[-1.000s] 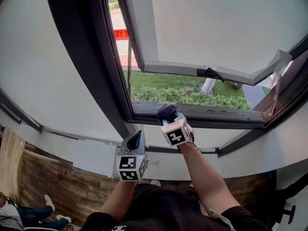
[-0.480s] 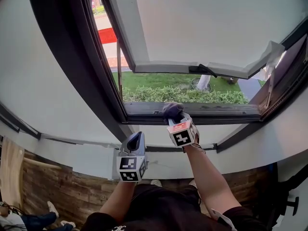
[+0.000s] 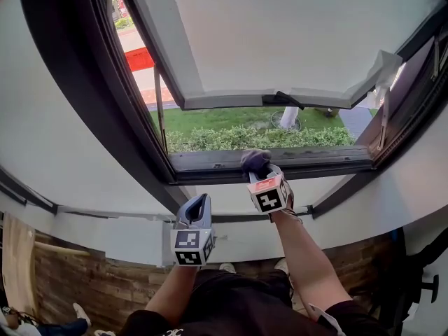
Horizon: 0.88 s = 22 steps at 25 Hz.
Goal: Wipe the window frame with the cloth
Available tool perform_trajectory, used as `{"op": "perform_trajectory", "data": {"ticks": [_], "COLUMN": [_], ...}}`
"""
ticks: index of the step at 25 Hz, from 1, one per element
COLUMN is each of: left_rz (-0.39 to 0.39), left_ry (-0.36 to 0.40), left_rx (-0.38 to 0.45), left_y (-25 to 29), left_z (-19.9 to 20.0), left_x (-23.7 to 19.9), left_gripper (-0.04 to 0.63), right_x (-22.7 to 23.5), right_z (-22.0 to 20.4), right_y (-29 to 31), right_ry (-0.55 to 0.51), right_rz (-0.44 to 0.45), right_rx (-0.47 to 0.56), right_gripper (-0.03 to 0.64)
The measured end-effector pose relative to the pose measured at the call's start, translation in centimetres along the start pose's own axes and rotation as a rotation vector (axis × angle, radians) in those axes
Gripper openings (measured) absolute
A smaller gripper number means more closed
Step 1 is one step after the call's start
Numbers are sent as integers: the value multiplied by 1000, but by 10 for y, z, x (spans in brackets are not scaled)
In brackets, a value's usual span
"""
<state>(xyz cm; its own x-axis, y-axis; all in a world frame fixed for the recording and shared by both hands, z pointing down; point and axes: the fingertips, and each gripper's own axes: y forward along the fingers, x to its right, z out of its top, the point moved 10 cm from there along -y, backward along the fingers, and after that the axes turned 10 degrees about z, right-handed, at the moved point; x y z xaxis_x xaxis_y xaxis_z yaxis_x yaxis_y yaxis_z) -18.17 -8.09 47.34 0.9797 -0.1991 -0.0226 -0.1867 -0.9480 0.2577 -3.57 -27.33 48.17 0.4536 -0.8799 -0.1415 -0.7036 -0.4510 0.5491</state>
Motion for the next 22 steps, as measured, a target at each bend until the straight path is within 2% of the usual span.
{"op": "perform_trajectory", "data": {"ticks": [22], "left_rz": [-128], "left_ry": [34], "left_rx": [-43], "left_y": [29], "left_z": [-6], "left_x": [39], "left_gripper": [8], "right_x": [33], "right_z": [-33], "right_y": [-25], "right_ry": [65], "right_rz": [-97], "right_rx": [-14], "right_gripper": [74]}}
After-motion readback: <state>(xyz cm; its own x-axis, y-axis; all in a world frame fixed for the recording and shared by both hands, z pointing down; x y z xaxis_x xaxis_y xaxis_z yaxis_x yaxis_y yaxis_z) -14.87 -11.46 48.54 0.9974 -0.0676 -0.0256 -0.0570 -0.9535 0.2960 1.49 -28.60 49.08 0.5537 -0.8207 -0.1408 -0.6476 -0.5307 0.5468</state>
